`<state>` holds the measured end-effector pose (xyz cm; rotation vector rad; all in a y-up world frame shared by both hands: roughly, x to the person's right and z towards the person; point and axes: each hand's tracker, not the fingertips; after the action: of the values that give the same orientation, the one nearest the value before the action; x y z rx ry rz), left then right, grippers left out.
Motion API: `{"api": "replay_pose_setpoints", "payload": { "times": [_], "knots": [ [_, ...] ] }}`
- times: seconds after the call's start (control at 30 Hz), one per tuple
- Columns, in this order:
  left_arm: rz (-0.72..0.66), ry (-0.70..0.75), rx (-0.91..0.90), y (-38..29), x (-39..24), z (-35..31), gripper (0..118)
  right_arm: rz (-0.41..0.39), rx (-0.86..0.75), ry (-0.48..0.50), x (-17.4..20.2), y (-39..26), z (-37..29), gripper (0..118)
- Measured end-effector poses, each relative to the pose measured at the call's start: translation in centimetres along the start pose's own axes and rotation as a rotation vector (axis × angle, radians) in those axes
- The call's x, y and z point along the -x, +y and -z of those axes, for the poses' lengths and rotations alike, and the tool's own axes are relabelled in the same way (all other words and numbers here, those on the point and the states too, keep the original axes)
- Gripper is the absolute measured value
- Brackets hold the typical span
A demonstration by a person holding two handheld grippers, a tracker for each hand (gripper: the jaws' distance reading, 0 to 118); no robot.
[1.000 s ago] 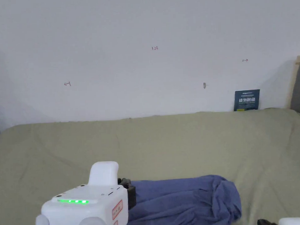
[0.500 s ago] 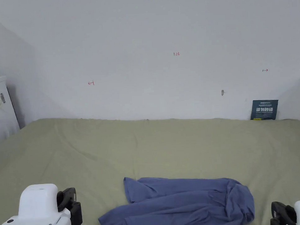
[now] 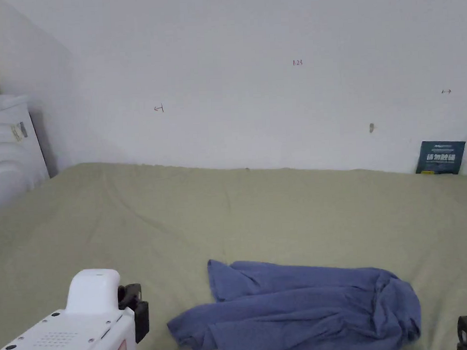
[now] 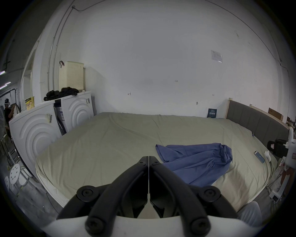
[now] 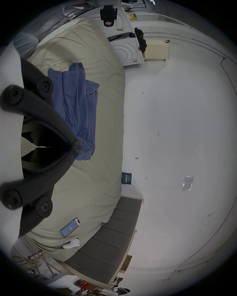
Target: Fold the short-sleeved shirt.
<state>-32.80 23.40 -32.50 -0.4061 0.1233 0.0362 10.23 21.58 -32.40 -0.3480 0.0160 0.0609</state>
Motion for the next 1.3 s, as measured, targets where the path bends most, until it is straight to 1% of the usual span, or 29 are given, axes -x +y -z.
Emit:
{"api": "replay_pose_setpoints", "payload": {
  "times": [0.17,0.2,0.23,0.27,0.3,0.33,0.37,0.4,0.47,0.6,0.63,0.7,0.77,0.8,0.83,0.87,0.9,0.97,1.07,1.1,1.23,1.3],
  "knots": [
    [-0.009,-0.036,0.152,-0.5,0.5,7.5,0,0.008,0.039,0.006,0.3,-0.7,1.9,1],
    [-0.006,-0.044,0.187,-0.5,0.6,9.2,10,0.012,0.047,0.008,0.3,-0.9,2.3,1],
    [0.006,-0.042,0.247,-0.7,0.6,11.1,45,0.018,0.056,0.010,0.3,-1.1,2.7,1],
    [0.016,-0.066,0.317,-0.8,0.7,13.6,84,0.021,0.067,0.011,0.4,-1.2,3.1,1],
    [0.015,-0.074,0.385,-1.1,0.7,15.7,114,0.023,0.076,0.010,0.4,-1.3,3.5,1],
    [-0.003,-0.083,0.453,-1.8,0.8,17.9,117,0.026,0.085,0.013,0.5,-1.5,3.9,1],
    [-0.045,-0.074,0.472,-2.4,0.8,19.4,115,0.027,0.094,0.019,0.5,-1.6,4.3,1],
    [-0.019,-0.072,0.487,-2.8,0.7,20.6,115,0.026,0.099,0.017,0.6,-1.7,4.5,1],
    [-0.019,-0.049,0.542,-4.1,0.3,23.5,115,0.021,0.114,0.016,0.6,-2.1,5.3,1],
    [0.035,-0.032,0.621,-6.2,-0.9,27.0,115,0.017,0.151,0.008,0.4,-2.9,6.3,1],
    [0.057,-0.022,0.636,-6.8,-1.2,27.8,111,0.016,0.159,0.005,0.3,-3.1,6.5,1],
    [0.093,-0.021,0.674,-7.6,-1.9,28.6,97,0.015,0.173,0.003,0.0,-3.5,6.9,1],
    [0.075,-0.026,0.669,-8.2,-2.4,28.0,92,0.015,0.189,0.002,-0.2,-3.9,7.1,1],
    [0.083,-0.013,0.646,-7.6,-2.4,27.4,92,0.017,0.192,0.000,-0.3,-4.1,7.1,1],
    [0.075,-0.046,0.636,-7.2,-2.5,26.8,66,0.020,0.199,-0.001,-0.4,-4.3,7.1,1],
    [0.088,-0.041,0.625,-6.9,-2.8,26.1,27,0.026,0.209,0.001,-0.6,-4.4,7.3,1],
    [0.106,-0.044,0.592,-6.8,-3.0,25.8,0,0.032,0.216,0.002,-0.7,-4.5,7.4,1],
    [0.116,-0.046,0.608,-6.2,-2.3,25.3,0,0.046,0.228,0.003,-1.0,-4.6,7.5,1],
    [0.045,-0.069,0.585,-5.9,-1.2,24.6,0,0.037,0.235,-0.012,-1.5,-3.9,8.2,1],
    [0.045,-0.076,0.582,-5.6,-0.9,24.3,0,0.026,0.238,-0.028,-1.7,-3.5,8.6,1],
    [0.080,-0.083,0.558,-4.8,-1.3,23.8,0,0.038,0.257,-0.060,-3.3,-1.0,12.0,1],
    [0.095,-0.086,0.556,-4.5,-1.2,23.7,0,0.030,0.261,-0.078,-4.0,0.1,13.8,1]
  ]
}}
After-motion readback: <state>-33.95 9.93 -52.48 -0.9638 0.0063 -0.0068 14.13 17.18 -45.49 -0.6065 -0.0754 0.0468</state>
